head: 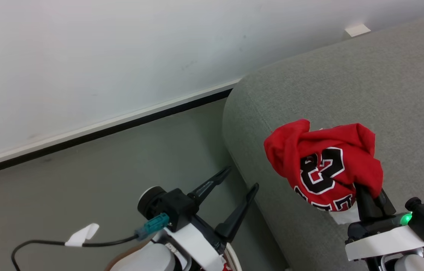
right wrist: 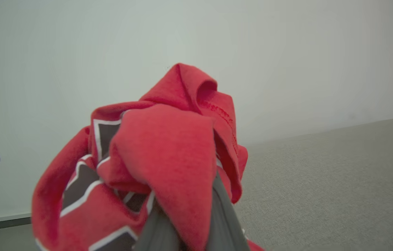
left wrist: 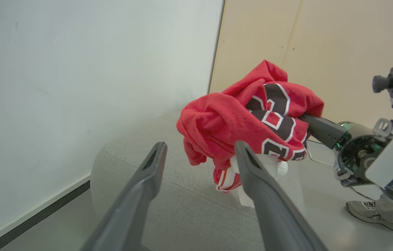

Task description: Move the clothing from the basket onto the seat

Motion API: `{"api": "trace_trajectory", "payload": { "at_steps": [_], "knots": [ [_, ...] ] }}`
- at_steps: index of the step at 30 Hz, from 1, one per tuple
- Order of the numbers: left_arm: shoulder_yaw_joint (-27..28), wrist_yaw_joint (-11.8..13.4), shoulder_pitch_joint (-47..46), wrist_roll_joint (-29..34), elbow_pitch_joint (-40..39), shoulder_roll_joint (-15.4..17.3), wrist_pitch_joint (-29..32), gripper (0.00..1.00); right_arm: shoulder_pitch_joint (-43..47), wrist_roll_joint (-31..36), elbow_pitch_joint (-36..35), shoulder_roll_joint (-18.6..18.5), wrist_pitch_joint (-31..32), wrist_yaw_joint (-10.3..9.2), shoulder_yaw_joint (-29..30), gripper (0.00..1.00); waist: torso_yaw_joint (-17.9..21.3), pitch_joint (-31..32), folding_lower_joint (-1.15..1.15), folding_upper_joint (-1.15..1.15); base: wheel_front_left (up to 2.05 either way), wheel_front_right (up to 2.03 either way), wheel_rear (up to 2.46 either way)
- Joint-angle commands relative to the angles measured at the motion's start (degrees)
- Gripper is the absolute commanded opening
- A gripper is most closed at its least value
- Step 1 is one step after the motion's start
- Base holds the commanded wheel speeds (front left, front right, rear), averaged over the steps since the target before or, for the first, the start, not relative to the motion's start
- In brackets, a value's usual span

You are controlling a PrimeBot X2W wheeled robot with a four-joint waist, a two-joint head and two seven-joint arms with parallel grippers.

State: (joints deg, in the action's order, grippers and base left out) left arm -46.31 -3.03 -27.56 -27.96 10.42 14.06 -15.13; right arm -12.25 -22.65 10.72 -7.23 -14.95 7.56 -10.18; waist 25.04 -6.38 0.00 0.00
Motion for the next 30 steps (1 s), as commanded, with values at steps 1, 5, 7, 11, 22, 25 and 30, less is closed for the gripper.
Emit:
{"api": "trace_trajectory", "payload": {
  "at_steps": [1, 5, 7, 11, 22, 25, 30],
  "knots": [
    [0.38, -0.27, 1.0, 1.03, 0.23, 0.26, 0.0, 1.0, 0.52, 0.39, -0.55, 0.07, -0.12, -0.14, 0.09, 0.0, 1.22, -0.78, 0.0, 0.0, 0.0, 0.0, 0.0],
    [0.88, -0.93, 1.05, 2.27, 0.82, -0.24, -0.01, 1.0, 0.52, 0.48, -0.85, 0.74, -0.12, -0.14, 0.04, 0.0, 1.92, -1.28, 0.0, 0.0, 0.0, 0.0, 0.0],
    [1.15, -1.31, 0.75, 3.03, 0.84, -0.36, -0.02, 1.0, -0.44, 0.15, -0.79, 0.68, -0.12, -0.14, 0.32, 0.0, 1.87, -1.99, 0.0, 0.0, 0.0, 0.0, 0.0],
    [1.48, -1.95, -0.39, 4.11, 0.9, -0.28, -0.02, 1.0, -4.08, 0.46, 0.19, -0.09, -0.13, -0.14, 0.65, 0.0, 0.91, -4.31, 0.0, 0.0, 0.0, 0.0, 0.0],
    [2.81, -2.47, -4.34, 4.0, -0.99, 3.33, 0.49, 1.0, -24.18, -3.7, 10.99, -8.9, 0.43, -0.14, 6.05, 0.0, -5.95, -17.03, 0.0, 0.0, 0.0, 0.0, 0.0],
    [3.63, -2.32, -5.57, 4.37, -2.22, 4.63, 0.76, 1.0, -29.41, -3.51, 13.59, -11.88, 1.11, -0.14, 9.13, 0.0, -8.2, -21.05, 0.0, 0.0, 0.0, 0.0, 0.0],
    [4.72, -2.2, -8.64, 5.47, -4.84, 6.4, 1.43, 1.0, -36.07, -1.49, 17.66, -17.69, 3.51, -0.14, 13.22, 0.0, -11.75, -27.32, 0.0, 0.0, 0.0, 0.0, 0.0]
  ]
}}
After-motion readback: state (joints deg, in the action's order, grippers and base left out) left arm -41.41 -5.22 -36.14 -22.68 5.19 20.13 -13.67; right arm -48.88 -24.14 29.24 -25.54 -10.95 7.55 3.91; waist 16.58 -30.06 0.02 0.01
